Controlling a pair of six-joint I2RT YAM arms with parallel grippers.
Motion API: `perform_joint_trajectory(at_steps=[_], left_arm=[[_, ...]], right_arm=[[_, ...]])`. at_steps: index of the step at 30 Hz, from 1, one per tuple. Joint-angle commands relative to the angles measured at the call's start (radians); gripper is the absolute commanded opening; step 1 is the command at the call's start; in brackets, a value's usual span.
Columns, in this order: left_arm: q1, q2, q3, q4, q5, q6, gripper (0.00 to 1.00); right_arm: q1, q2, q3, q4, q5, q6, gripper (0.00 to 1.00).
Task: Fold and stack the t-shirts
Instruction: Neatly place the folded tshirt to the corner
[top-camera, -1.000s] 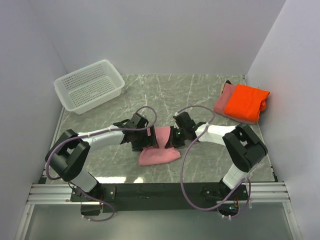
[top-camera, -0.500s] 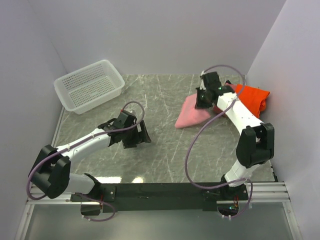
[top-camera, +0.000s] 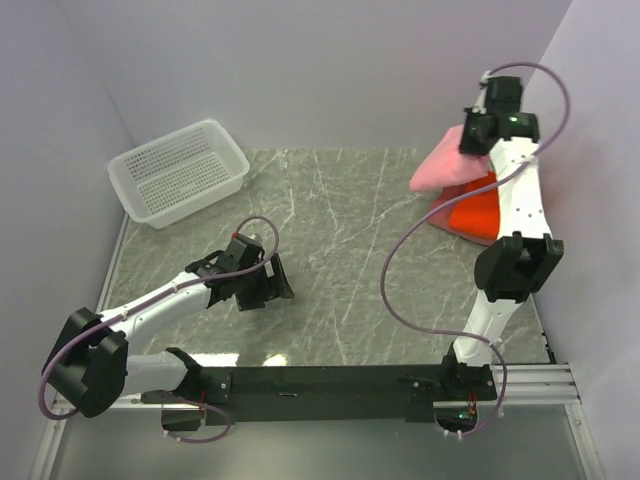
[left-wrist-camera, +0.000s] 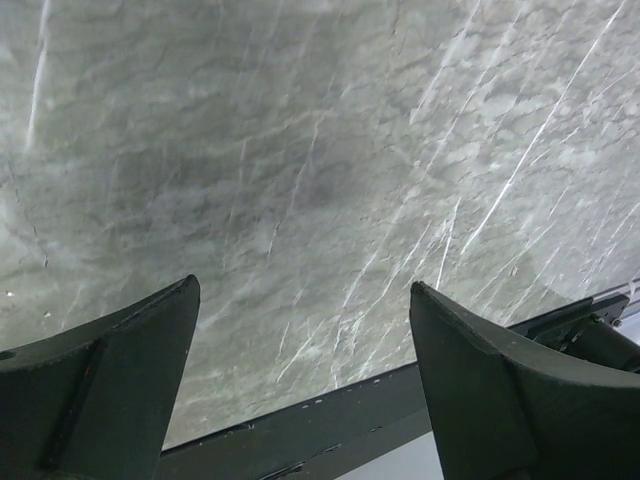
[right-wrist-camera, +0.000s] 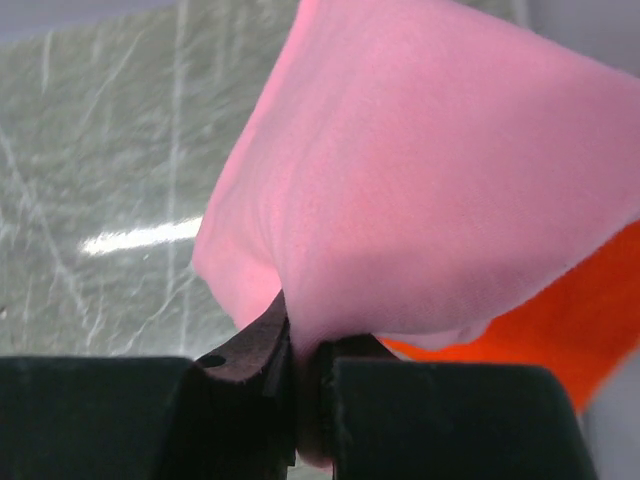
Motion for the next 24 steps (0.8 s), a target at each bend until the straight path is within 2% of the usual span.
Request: perform_joint_trajectory(at_steps=[1,8,12,19,24], left_arm=[[0.004,-0.034,-0.021,0.013,-0.008,-0.020,0.91],[0.004,-0.034,-0.022,0.002,-0.004,-0.016,0.91],[0.004,-0.011,-0.009,0.001,0.000,-0.003,0.91],[0.004,0.024,0.010,0.010,0.014,0.013,0.91],[0.004,0.044,0.040,-0.009,0.011,0.027,0.91]], right_arm=[[-0.106,-0.020,0.069,-0.051,-0.007,-0.025,0.00],[-0.268,-0.038,0.031,-0.006,-0.155,-0.003,0.00],[-0.295,-0.046,-0.023,-0.002,-0.173,0.003,0.00],[-0.304,-0.156,-0.306,0.078,-0.037,0.009,0.00],[-0.315,-0.121,-0.318,0.092,0.095,0.032,0.00]])
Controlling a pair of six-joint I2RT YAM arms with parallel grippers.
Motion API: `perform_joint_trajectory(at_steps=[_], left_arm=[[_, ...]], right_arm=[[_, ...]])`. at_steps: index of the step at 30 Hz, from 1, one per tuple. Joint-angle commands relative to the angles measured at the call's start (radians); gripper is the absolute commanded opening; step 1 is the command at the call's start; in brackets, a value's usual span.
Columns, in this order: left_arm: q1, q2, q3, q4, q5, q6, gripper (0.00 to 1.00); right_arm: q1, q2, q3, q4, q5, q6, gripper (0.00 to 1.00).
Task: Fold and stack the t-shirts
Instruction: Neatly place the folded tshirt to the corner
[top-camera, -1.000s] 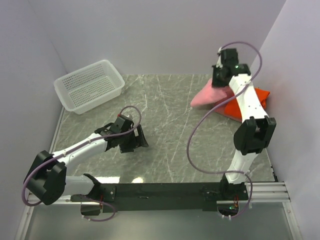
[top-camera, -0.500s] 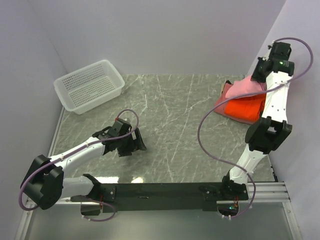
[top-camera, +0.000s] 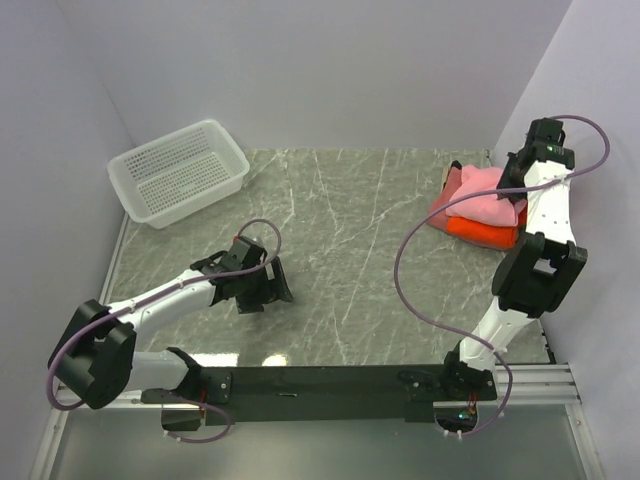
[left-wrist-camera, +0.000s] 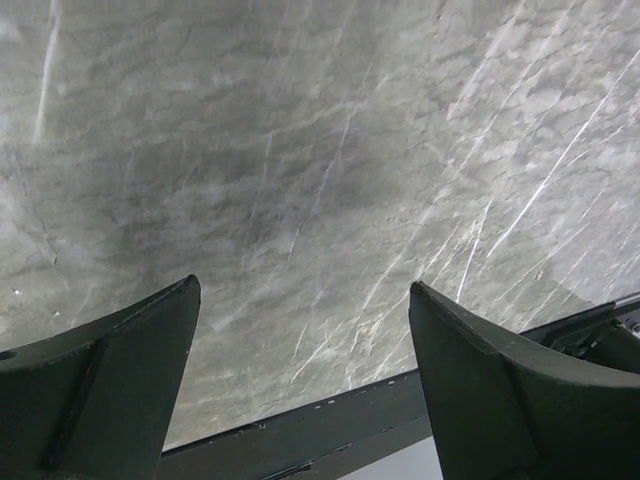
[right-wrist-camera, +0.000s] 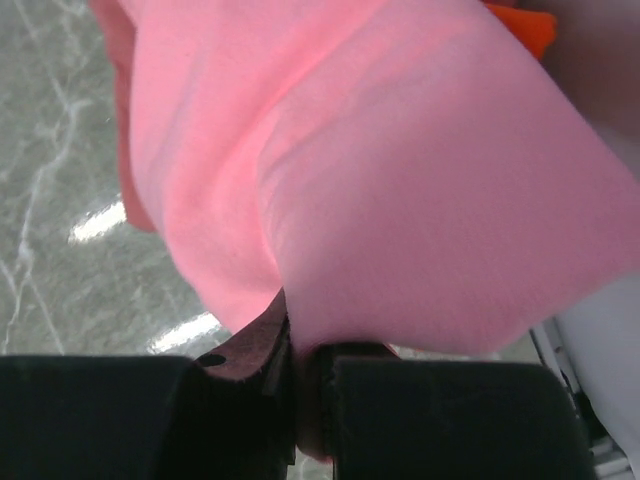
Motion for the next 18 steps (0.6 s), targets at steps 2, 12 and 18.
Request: perform_joint_trajectory(at_steps=[2,12,18], left_arm=[[0.004,0.009,0.064,-0.007,0.002,0.032,0.91],[0.004,0.008,0.111,-0.029,-0.009,0.043,0.92],[0.004,-0.015,0.134,-0.046,-0.033,0.046,0.93]], right_arm=[[-0.015,-0.013,0.066,0.051,0.175,0.040,0.01],[-0.019,-0.040,0.072,0.075,0.183,0.071,0.54],[-0.014,-0.199,-0.024,0.109,0.142,0.072,0.87]])
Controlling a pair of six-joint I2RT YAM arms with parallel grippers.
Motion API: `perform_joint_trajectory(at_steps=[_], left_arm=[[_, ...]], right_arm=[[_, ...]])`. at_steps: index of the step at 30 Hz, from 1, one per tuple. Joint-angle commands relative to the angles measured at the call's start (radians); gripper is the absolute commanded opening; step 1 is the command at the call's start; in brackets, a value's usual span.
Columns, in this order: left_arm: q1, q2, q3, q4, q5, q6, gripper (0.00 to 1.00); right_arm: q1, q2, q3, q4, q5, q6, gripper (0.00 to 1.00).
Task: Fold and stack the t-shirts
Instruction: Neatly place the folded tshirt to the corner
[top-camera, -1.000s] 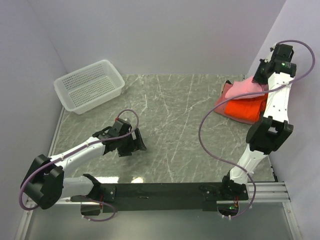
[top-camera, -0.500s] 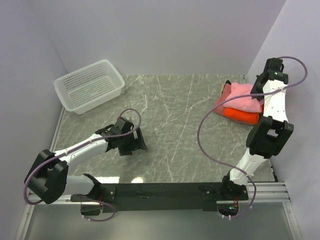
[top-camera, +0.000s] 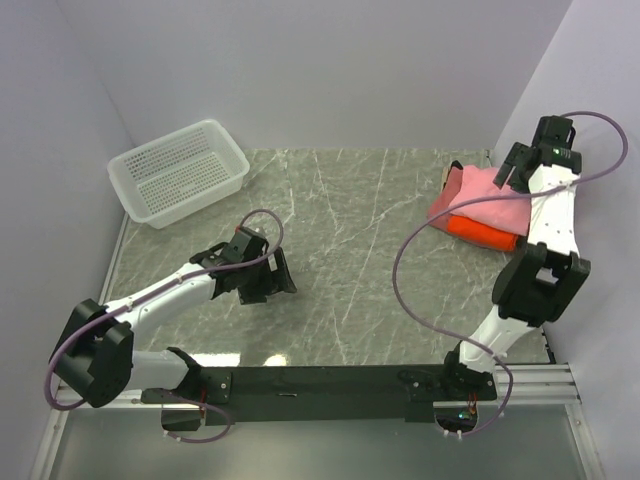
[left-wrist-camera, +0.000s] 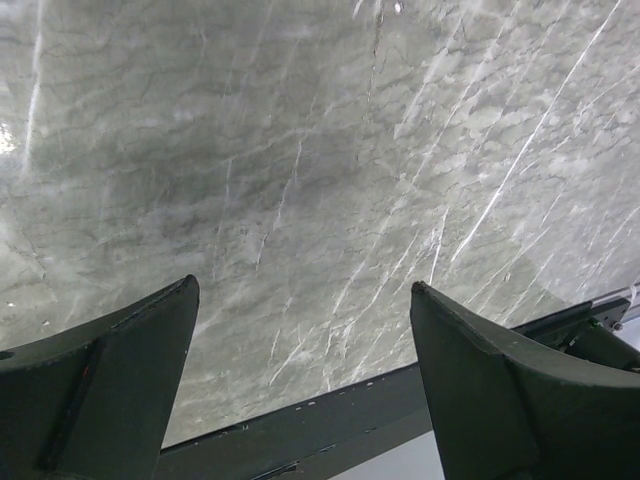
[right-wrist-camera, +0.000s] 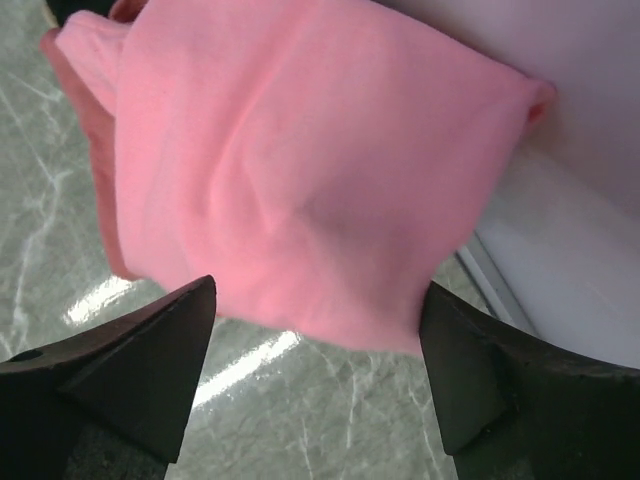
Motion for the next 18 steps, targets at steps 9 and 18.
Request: perform_joint_trajectory(at_steps=[9,18], left_arm=[[0.004,-0.119,0.068,-0.025,-0.086,0.007,0.93],[0.004,-0.249,0.064,-0.046,-0.195,-0.024,0.93]], right_arm=[[0.158,-0.505,-0.224,0.119,0.088,-0.007,0.90],[0.543,-0.775,-0.581,0.160,-0.148,0.181,0.90]])
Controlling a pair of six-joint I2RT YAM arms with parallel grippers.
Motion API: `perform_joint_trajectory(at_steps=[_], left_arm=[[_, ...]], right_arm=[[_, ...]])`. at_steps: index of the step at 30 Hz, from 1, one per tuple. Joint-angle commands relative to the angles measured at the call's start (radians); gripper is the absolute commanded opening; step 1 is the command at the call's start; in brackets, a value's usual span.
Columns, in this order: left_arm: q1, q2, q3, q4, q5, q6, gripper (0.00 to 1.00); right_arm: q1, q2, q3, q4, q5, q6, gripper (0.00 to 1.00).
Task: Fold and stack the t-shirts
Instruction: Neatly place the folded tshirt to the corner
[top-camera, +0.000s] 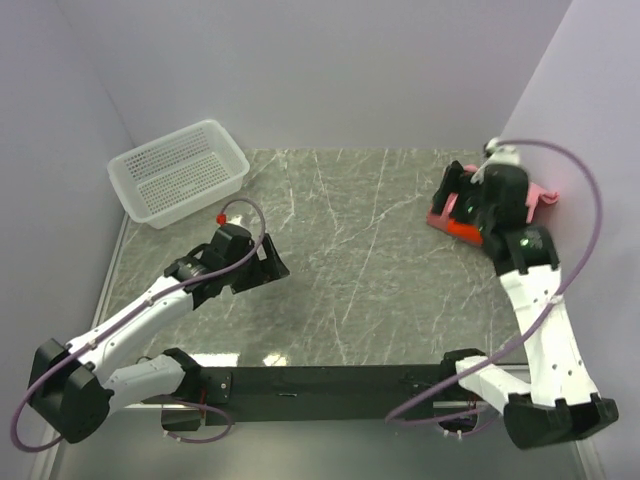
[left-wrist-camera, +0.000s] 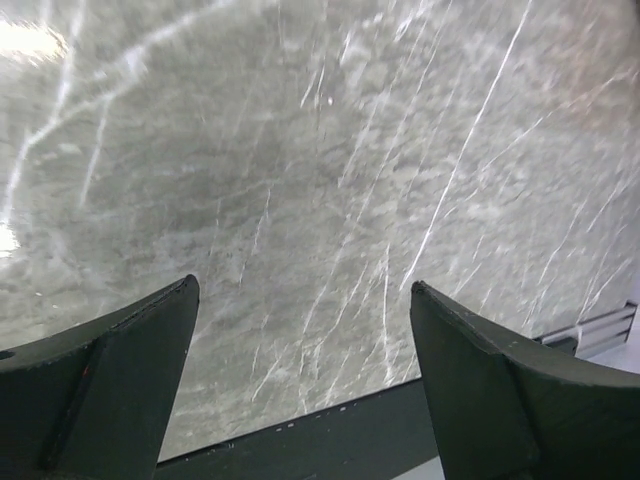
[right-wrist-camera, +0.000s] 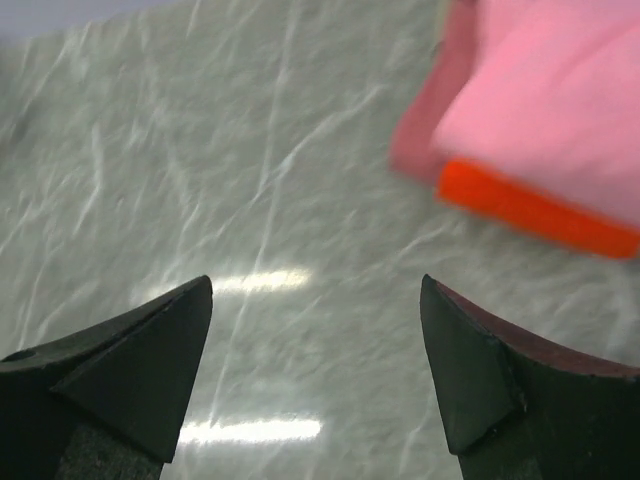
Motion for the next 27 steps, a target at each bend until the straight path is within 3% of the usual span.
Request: perform_joint_trajectory(at_steps=[1,6,9,13,27], left_arm=[[0.004,-0.063,0.031,-0.011,-0.082,-0.017,0.93],[0.004,-0.122,0.011,-0.007,-0.110,-0.017,0.93],[0.004,-0.139,0.010,-0.024,-0.131,-0.020,0.93],[0.004,-0.149,0.004,-0.041,-0.156,-0.028,0.92],[0.004,-0.189,-0.003,-0.030,-0.157,0.009,0.90]], right_arm=[[0.105,-0.083,-0.199,0.051,-0.161,0.149,0.90],[0.331,-0.184,-0.500,0.178,-0.188,0.361,0.88],[0.407,-0.186,-0.571,0.200,-0.156,0.418,0.88],[0.476,-0.168,-0.563,0.181,-0.133,0.418,0.88],[0.498,-0.141,-0.536,0.171,-0.088,0.389,0.89]])
